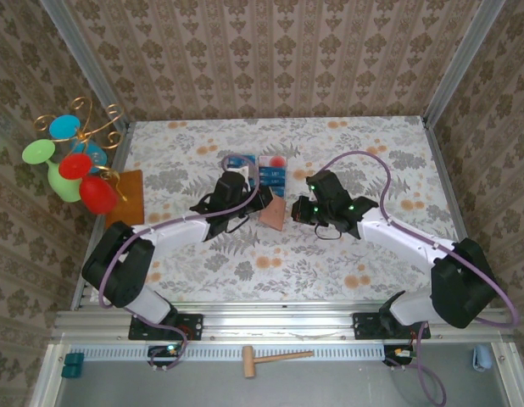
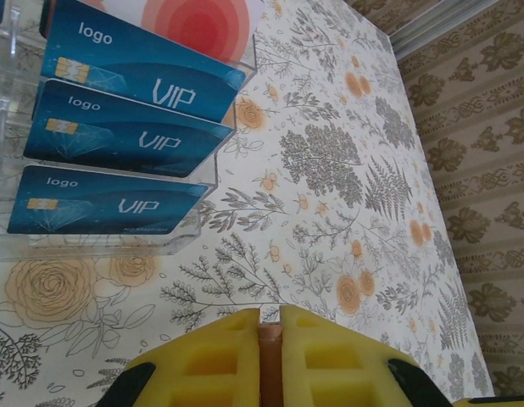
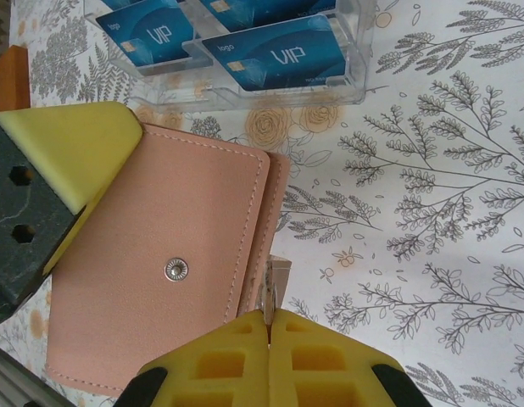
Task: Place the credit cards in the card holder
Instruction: Place the card holder at the center of the table, then open the card holder at the center of the table.
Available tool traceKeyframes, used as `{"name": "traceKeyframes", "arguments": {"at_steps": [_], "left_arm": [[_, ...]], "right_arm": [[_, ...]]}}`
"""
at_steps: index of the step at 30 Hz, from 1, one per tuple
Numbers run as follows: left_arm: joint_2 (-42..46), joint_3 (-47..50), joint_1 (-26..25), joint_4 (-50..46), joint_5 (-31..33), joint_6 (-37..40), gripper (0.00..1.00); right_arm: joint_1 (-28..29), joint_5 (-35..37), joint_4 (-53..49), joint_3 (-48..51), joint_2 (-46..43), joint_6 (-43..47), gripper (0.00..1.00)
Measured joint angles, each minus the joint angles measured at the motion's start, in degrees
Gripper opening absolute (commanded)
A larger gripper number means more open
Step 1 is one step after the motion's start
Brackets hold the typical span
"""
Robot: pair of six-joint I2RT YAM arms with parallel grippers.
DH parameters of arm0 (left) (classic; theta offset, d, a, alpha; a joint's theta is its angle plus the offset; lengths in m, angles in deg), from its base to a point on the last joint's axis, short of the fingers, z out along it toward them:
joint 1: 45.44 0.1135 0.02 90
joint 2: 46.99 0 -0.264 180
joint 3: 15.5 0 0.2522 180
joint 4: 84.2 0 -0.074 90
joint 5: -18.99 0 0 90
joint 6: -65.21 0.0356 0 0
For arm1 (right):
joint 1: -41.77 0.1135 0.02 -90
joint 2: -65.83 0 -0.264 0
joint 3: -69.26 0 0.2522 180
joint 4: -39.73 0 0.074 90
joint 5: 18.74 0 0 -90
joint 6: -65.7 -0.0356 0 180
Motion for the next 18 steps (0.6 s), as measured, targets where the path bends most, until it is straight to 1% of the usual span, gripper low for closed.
{"name": "traceKeyframes", "arguments": {"at_steps": [1,2,4,6,9,13,18], "left_arm": [[0.0,0.1,0.0,0.2,0.0,0.1,0.03],[0.0,0.1,0.0,0.4,0.0,0.2,0.13],[0.0,0.1,0.0,0.7,0.0,0.6,0.25],[-0.1,0.1,0.0,0.9,0.0,1.0,0.41],[-0.4,0.6,0.4,1.2,0.0,1.4,0.54],[-0.7,3.2,1.9,1.9,0.0,1.6,0.6],[-1.1,6.5,3.9,2.0,0.0,1.7,0.62]], "right_arm": [[0.0,0.0,0.1,0.0,0.5,0.0,0.0],[0.0,-0.1,0.2,0.0,0.9,0.0,0.0],[0.0,-0.3,0.4,0.0,1.4,0.0,0.0],[0.0,-0.6,0.4,0.0,1.5,0.0,0.0],[0.0,-1.3,0.3,-0.4,1.5,0.0,0.0],[0.0,-2.2,0.2,-1.1,0.9,0.0,0.0],[0.5,-3.0,-1.2,-2.4,-1.1,0.0,0.0]]}}
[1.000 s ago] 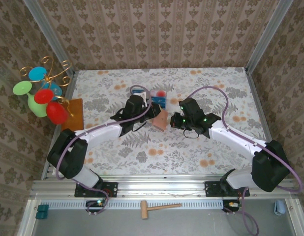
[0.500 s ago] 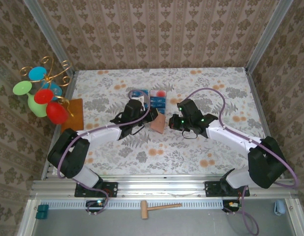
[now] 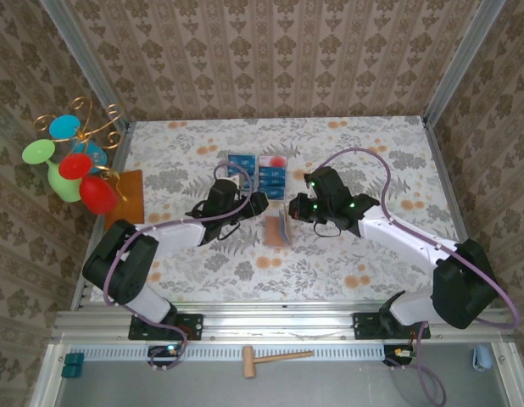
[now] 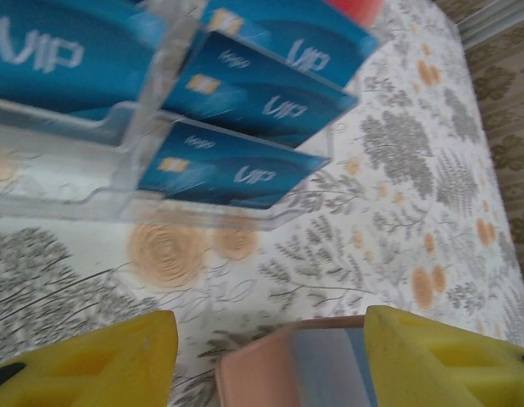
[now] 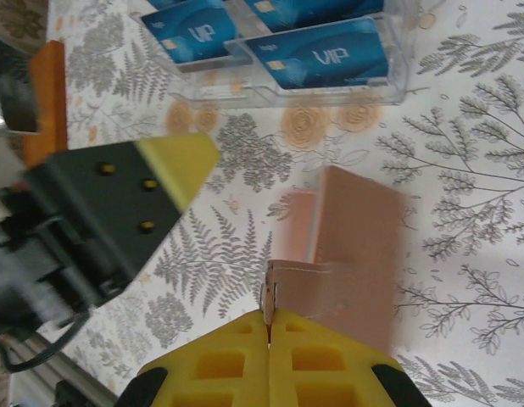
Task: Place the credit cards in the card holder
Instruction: Open the card holder at the center of the table.
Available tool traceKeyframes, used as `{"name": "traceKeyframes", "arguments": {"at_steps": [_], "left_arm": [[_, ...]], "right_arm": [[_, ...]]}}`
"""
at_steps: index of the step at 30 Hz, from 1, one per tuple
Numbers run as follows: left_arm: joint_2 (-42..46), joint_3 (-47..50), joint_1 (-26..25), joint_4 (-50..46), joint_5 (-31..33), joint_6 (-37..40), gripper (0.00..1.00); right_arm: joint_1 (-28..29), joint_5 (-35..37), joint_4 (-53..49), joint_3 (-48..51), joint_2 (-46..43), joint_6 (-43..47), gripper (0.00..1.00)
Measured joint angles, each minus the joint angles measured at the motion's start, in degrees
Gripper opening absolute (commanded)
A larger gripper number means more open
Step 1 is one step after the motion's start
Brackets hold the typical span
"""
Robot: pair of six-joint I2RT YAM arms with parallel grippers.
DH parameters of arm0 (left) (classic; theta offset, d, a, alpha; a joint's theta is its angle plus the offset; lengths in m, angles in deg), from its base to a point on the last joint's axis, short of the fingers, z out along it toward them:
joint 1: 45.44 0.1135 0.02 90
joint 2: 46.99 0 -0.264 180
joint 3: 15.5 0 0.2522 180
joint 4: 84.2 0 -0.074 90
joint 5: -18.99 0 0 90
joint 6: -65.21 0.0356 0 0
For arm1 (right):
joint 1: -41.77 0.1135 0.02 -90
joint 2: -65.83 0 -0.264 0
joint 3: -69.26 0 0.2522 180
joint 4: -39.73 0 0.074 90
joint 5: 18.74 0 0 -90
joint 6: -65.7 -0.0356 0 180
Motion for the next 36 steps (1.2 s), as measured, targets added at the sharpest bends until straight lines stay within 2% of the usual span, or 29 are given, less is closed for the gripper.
{"name": "traceKeyframes", "arguments": {"at_steps": [9,18,23,29,36], "left_arm": [[-0.8,1.0,2.6,0.1,-0.5,0.4,0.62],[-0.9,1.0,2.3,-2.8,-0.6,2.8,0.62],[-0.6,0.6,-0.2,-8.9,1.6,5.7,0.6],[1.4,-2.2,-4.9,-19.6,8.0,10.9,0.58],[2.1,-3.0,-7.2,-25.3,13.1,14.2,0.57]], "right_arm": [[2.8,0.1,-1.0,-1.2,0.4,-0.7,0.0],[3.1,0.3,-0.4,-1.1,3.4,-1.5,0.0],[3.1,0.5,1.1,0.7,3.4,-1.5,0.0],[3.0,1.0,2.1,2.8,3.4,-1.7,0.0],[1.5,2.0,2.6,5.0,2.6,-1.7,0.0]]}}
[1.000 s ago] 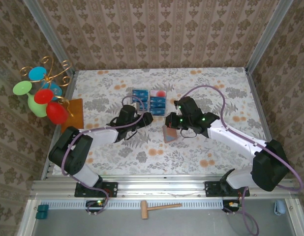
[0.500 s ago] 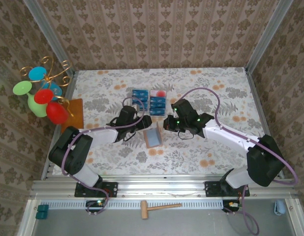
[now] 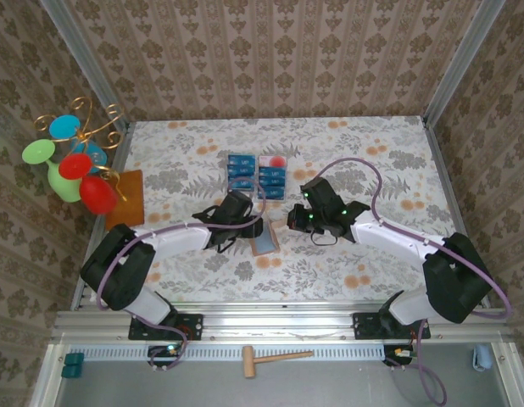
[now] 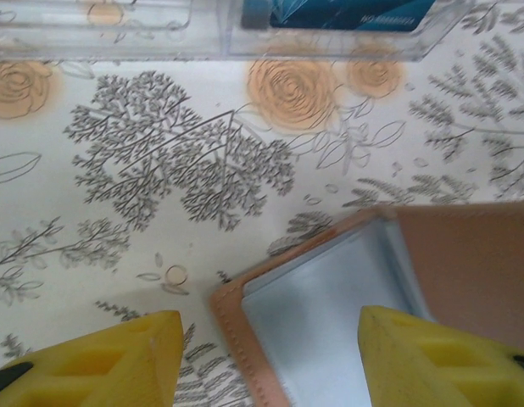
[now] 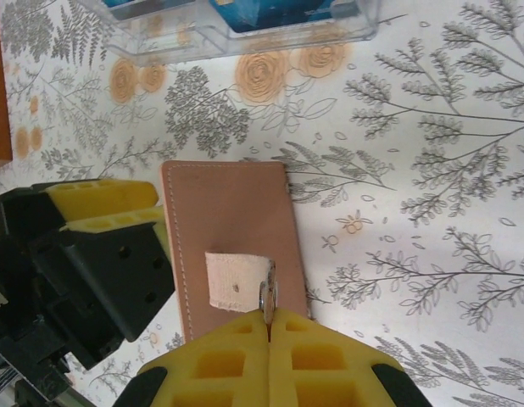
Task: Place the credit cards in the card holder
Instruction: Open the card holder at the center of the table.
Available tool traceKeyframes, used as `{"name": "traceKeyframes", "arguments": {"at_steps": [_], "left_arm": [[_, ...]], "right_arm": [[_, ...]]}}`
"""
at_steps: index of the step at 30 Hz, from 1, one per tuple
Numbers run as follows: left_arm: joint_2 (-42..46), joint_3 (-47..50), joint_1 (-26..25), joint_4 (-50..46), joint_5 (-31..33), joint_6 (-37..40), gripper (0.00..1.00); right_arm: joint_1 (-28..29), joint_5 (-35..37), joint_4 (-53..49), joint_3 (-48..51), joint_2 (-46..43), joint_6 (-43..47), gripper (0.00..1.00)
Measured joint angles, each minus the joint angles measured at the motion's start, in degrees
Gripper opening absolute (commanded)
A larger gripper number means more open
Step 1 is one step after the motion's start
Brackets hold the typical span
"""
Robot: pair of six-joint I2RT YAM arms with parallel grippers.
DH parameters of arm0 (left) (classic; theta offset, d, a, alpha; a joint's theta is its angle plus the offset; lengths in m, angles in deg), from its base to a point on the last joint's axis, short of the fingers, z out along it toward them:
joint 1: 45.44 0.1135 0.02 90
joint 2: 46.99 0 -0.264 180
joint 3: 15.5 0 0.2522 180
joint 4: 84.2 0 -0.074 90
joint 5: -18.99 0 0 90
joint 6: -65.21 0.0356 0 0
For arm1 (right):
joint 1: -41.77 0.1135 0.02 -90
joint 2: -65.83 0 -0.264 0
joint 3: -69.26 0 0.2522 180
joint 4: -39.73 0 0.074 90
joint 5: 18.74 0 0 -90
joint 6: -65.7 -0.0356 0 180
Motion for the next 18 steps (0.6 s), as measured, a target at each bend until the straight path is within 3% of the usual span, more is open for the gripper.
{"name": "traceKeyframes", "arguments": {"at_steps": [18], "left_arm": [[-4.4,-2.7,-1.7,-3.6,2.5,1.7,0.58]], "right_arm": [[-5.4,1.5,3.3,10.0,1.2,-0.8,0.0]]}}
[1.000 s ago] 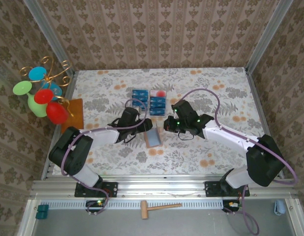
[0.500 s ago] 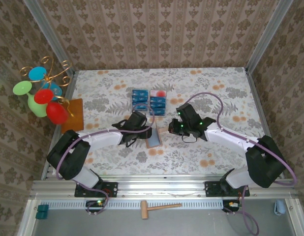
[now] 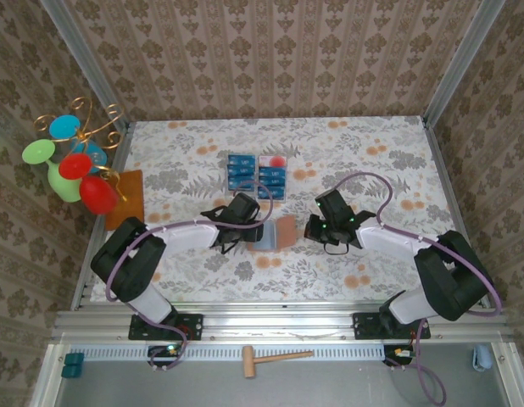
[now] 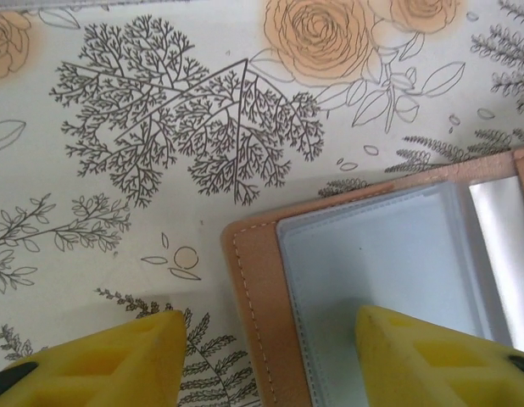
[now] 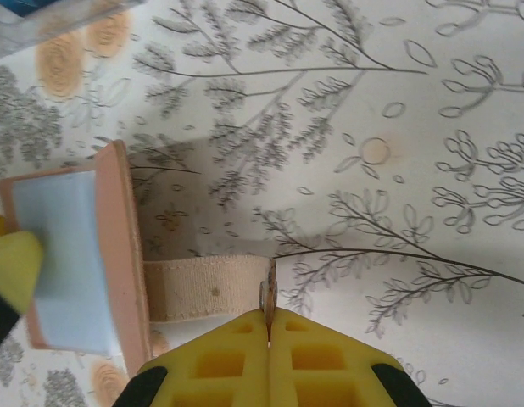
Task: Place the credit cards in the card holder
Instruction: Open the card holder at the center of the table.
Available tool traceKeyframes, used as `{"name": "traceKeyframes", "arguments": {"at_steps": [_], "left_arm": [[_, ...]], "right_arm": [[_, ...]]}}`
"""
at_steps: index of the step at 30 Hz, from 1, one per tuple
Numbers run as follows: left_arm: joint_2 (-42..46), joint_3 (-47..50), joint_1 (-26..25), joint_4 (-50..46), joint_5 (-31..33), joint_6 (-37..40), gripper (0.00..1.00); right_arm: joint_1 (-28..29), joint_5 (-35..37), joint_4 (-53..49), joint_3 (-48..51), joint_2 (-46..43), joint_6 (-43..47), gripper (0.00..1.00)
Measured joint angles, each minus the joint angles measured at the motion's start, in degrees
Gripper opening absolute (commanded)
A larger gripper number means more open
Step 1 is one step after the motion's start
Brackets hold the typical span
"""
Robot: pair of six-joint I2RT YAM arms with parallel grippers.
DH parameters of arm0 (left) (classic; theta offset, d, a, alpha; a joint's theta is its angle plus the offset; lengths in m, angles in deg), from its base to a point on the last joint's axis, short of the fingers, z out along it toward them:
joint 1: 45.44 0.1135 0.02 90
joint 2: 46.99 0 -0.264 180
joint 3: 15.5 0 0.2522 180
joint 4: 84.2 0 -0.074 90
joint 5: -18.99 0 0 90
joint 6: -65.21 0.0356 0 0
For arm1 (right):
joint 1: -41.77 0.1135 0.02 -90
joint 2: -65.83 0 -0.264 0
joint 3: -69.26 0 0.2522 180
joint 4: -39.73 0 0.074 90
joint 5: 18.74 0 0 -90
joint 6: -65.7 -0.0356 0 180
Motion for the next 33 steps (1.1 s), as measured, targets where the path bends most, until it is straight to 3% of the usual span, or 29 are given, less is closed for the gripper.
{"name": "traceKeyframes", "arguments": {"at_steps": [11,18,21,24,28,33], "left_arm": [[0.0,0.0,0.9,2.8,-5.7,-1.0,0.59],[0.6,4.8,5.5,12.1,-13.4,-5.9,0.5],[0.6,5.2,5.9,13.8,-15.0,-7.1,0.41],[0.6,5.2,5.8,15.1,-16.1,-7.9,0.28],[0.9,5.2,5.8,15.6,-16.6,-8.2,0.1],[2.5,5.0,5.7,14.6,-16.5,-7.6,0.0]], "right_arm": [[-1.3,0.3,1.2,1.6,1.7,0.0,0.0],[-1.5,0.4,2.4,1.6,3.5,0.0,0.0],[-1.5,0.4,2.6,1.6,3.6,0.0,0.0],[-1.5,0.4,2.6,1.6,3.6,-0.1,0.08],[-1.5,0.4,2.1,1.6,3.3,0.1,0.27],[-1.9,0.4,-0.6,1.1,-0.4,1.3,0.37]]}}
